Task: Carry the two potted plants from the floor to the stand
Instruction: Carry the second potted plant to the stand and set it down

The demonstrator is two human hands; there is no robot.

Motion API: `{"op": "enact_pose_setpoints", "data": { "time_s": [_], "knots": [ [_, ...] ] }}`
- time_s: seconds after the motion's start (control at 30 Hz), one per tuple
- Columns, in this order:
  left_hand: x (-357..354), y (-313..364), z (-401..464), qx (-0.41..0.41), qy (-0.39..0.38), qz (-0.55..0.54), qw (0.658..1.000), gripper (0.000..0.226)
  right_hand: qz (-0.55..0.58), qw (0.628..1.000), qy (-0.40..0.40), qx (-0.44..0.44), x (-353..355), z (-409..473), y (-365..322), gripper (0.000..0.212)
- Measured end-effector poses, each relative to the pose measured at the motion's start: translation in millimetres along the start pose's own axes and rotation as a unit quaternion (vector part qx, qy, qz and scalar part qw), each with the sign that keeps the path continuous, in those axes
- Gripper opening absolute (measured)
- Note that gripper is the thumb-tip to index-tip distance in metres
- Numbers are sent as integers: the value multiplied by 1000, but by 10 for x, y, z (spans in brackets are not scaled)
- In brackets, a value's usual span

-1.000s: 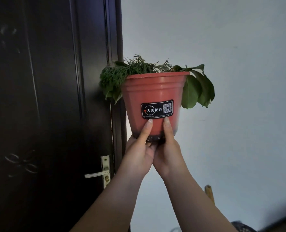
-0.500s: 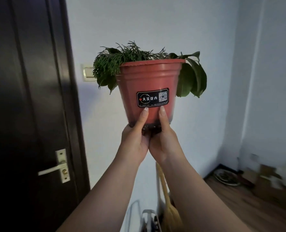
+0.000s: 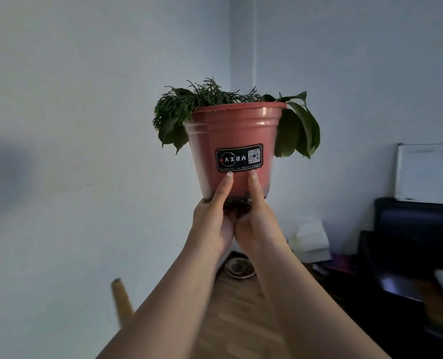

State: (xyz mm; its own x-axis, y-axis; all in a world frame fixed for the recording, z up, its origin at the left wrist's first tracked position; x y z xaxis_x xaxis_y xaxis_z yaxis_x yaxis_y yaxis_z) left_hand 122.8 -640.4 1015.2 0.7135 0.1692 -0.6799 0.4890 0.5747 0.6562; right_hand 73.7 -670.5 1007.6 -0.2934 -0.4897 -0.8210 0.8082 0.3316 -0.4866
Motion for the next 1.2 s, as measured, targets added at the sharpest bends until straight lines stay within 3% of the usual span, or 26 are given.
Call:
{"op": "enact_pose_setpoints", "data": {
  "time_s": [0.07,0.2,0.43,0.6,0.8,1.0,1.2],
  "knots": [
    [-291,-430,243,21,-8,-11,1000,45,-12,999,26,19,315,195,-421,66],
    [-951,-1289,637,67,-41,-49,996,32,-44,994,66,69,931,526,-1302,52],
    [-1951,-2676,1207,155,-99,-83,979,43,-82,976,144,141,2013,1009,-2628,41],
    [-2539,-3609,1635,216,-140,-110,960,44,-77,962,168,199,2709,1380,-3419,62],
    [-3293,-4609,2374,260,-200,-107,939,44,-86,940,199,263,3396,1993,-4396,61],
    [-4115,-5464,2880,290,-253,-120,915,71,-107,914,215,328,3977,2437,-5383,52],
    [-4803,-6435,3126,332,-277,-136,891,37,-144,887,246,364,4693,2676,-6301,49]
  ]
}}
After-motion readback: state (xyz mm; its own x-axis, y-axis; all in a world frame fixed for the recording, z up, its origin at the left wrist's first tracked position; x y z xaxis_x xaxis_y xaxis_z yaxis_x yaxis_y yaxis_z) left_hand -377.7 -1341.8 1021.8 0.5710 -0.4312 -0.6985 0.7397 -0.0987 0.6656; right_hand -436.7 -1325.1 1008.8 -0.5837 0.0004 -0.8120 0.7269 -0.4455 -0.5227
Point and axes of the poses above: each hand's wrist, its own z-axis towards the middle knuckle, its own x-axis out of the back of the hand, y = z × x, the point moved 9 cm from there along z, towards the middle knuckle, and after that the axes turned 1 degree about x, right-handed, at the moved point
